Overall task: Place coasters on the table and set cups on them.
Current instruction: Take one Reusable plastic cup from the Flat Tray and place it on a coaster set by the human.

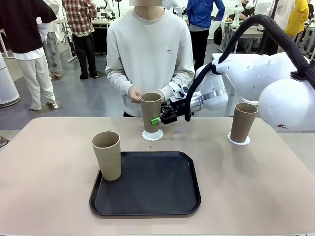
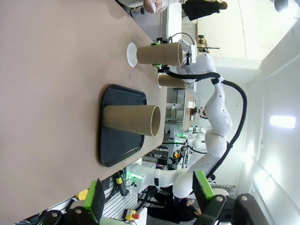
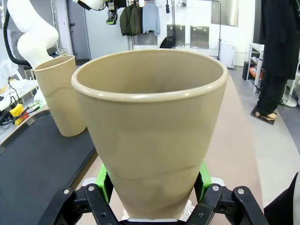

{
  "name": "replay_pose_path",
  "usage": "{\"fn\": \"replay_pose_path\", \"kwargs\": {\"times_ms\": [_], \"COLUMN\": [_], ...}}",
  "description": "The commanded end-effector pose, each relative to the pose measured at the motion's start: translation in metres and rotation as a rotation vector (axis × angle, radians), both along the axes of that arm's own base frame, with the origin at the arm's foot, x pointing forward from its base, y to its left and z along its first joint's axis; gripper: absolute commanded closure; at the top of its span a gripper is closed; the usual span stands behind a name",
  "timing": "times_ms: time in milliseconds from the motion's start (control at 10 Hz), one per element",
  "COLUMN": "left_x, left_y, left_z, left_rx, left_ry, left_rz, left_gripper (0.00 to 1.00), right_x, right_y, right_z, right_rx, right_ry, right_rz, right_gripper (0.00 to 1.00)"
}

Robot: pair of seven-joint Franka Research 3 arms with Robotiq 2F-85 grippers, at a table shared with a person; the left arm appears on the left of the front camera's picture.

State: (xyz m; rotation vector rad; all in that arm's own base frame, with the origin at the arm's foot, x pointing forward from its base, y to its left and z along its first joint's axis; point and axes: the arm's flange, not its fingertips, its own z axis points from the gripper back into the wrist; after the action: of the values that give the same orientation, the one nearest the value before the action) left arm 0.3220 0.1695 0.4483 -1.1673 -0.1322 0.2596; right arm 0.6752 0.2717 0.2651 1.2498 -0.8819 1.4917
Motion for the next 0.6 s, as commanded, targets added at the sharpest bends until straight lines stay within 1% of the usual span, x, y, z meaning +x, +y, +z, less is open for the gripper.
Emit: {"fn": "replay_pose_path", "kwargs": {"times_ms": [0,200,500], "left_x": [0.0,0.0,0.0], "left_y": [0.001,0.001,0.001], "left_z": [0.002,0.002,0.002], "left_rx": [-0.019,-0.019,-0.019], "left_ry": [-0.014,-0.014,-0.014], "left_rz": [0.002,0.002,0.002], "left_gripper": [0.0,0.0,0.0], "right_x": [0.008,0.008,0.013], "right_y": [0.0,0.002,0.007], "right_z": [0.002,-0.006,-0.016], "right_rx": [-0.013,-0.02,-0.021], "right_ry": [0.034,0.029,-0.001], "right_rz": [0.024,0.05,0.125], "right_gripper": [0.18,0.18,0.18]}}
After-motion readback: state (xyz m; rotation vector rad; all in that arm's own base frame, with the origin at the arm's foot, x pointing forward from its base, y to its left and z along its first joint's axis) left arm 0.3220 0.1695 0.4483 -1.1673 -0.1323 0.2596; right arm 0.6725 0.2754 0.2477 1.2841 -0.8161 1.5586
